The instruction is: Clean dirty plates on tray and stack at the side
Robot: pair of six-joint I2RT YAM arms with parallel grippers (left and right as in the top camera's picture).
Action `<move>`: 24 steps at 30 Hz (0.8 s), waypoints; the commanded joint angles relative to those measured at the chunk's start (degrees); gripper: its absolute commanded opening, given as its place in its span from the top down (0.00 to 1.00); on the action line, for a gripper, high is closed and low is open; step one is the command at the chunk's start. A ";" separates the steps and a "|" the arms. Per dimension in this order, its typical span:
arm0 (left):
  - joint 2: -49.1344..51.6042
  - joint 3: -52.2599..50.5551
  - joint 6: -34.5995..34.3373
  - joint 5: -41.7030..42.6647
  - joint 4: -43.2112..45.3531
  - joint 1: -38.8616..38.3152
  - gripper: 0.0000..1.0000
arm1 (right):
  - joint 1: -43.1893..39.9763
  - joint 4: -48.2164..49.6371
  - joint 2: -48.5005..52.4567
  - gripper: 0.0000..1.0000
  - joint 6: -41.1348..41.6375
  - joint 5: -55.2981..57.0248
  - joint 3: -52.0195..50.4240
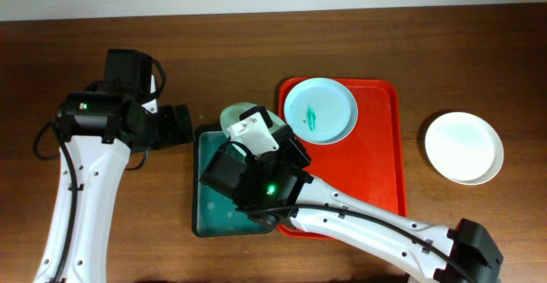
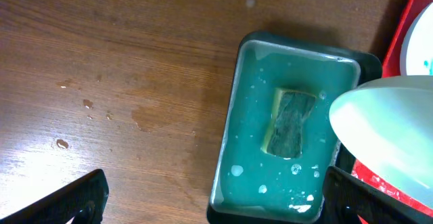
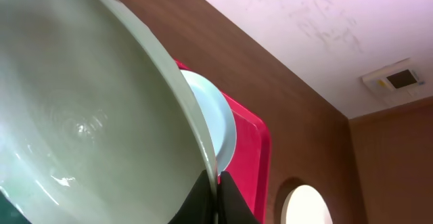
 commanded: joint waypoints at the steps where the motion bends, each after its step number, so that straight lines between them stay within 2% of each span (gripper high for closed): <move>1: -0.72 0.11 -0.13 -0.24 0.09 0.09 0.01 | -0.04 -0.11 -1.62 0.96 0.66 -0.07 1.42; 18: -0.72 0.11 -0.13 -0.24 0.09 0.09 0.01 | -0.22 1.07 -1.73 0.96 0.66 -1.60 1.53; 20: -0.72 0.11 -0.13 -0.24 0.09 0.09 0.01 | -0.28 0.61 -1.73 0.96 1.18 4.20 1.55; 21: -0.72 0.11 -0.13 -0.24 0.09 0.09 0.01 | 0.11 2.27 -1.73 0.96 1.68 0.22 1.84; 23: -0.72 0.11 -0.13 -0.24 0.09 0.09 0.00 | 0.22 2.03 -1.73 0.96 0.79 4.07 1.84; 24: -0.72 0.11 -0.13 -0.24 0.09 0.09 0.01 | 0.09 3.28 -1.73 0.96 1.57 0.66 1.86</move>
